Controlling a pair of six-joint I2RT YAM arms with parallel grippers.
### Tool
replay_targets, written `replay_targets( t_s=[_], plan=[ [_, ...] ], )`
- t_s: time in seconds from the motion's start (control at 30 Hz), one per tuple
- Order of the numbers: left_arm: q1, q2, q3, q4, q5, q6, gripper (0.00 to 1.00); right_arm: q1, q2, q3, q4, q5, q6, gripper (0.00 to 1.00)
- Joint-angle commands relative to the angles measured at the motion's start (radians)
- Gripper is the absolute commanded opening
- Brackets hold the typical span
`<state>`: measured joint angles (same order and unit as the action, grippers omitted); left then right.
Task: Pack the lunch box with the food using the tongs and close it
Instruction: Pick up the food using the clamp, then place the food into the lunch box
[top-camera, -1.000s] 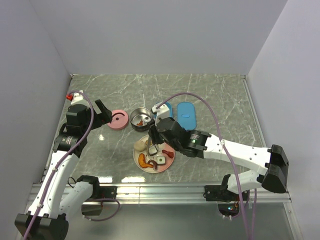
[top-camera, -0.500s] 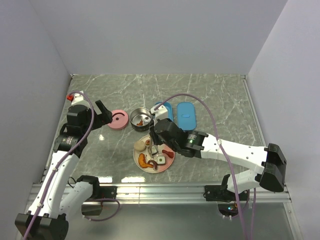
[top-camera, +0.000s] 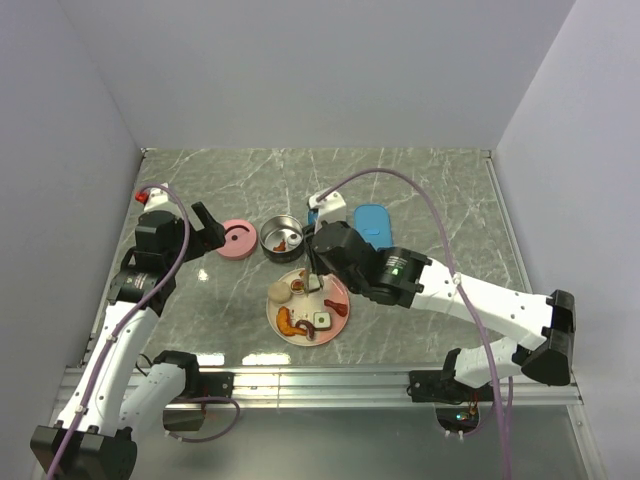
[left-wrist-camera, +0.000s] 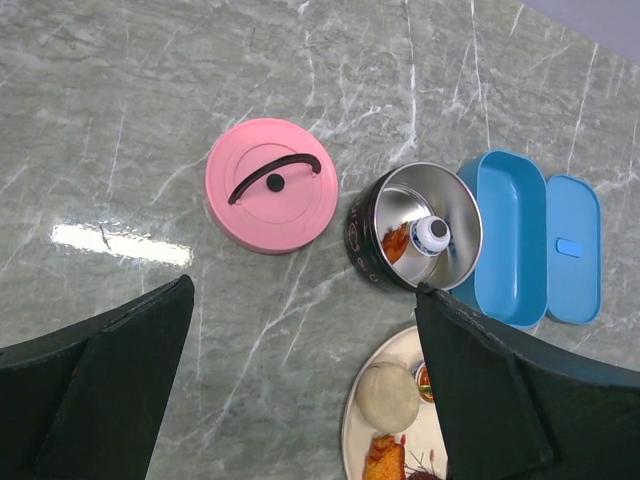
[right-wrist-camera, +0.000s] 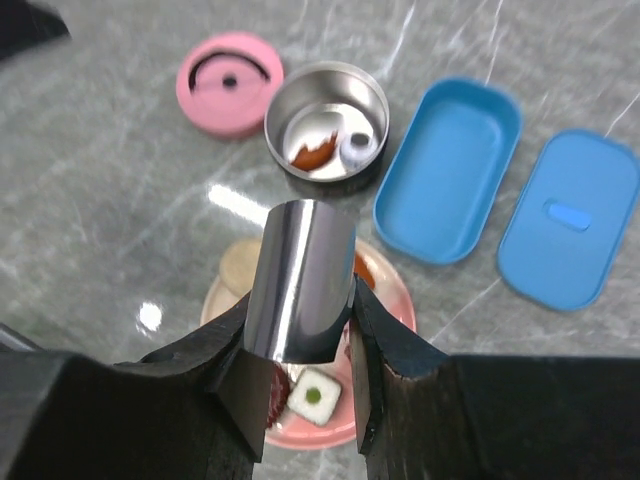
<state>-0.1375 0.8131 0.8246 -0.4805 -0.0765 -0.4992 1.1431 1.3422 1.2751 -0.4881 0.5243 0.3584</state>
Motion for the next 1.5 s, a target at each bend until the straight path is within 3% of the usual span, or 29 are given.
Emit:
replay_targets(
  t_s=[0.0,0.53,1.13,1.23,1.47],
  plan=[
    [-0.004,-0.005,-0.002,0.033,0.003,0.004,1.0,-0.032,-0.037,0.084,0.002,0.077,-0.025,0.28],
    [-0.017,0.035,0.025,0.04,-0.017,0.031,0.99,-0.301,0.178,0.178,0.177,-0.038,-0.118,0.28],
    [-0.024,0.052,0.021,0.056,-0.011,0.031,0.99,-0.315,0.242,0.149,0.174,-0.109,-0.096,0.28],
    [-0.025,0.051,0.021,0.054,-0.012,0.034,0.99,-0.313,0.245,0.144,0.175,-0.107,-0.093,0.29],
    [-0.025,0.046,0.019,0.052,-0.017,0.036,1.0,-0.315,0.252,0.158,0.178,-0.103,-0.101,0.46]
  ],
)
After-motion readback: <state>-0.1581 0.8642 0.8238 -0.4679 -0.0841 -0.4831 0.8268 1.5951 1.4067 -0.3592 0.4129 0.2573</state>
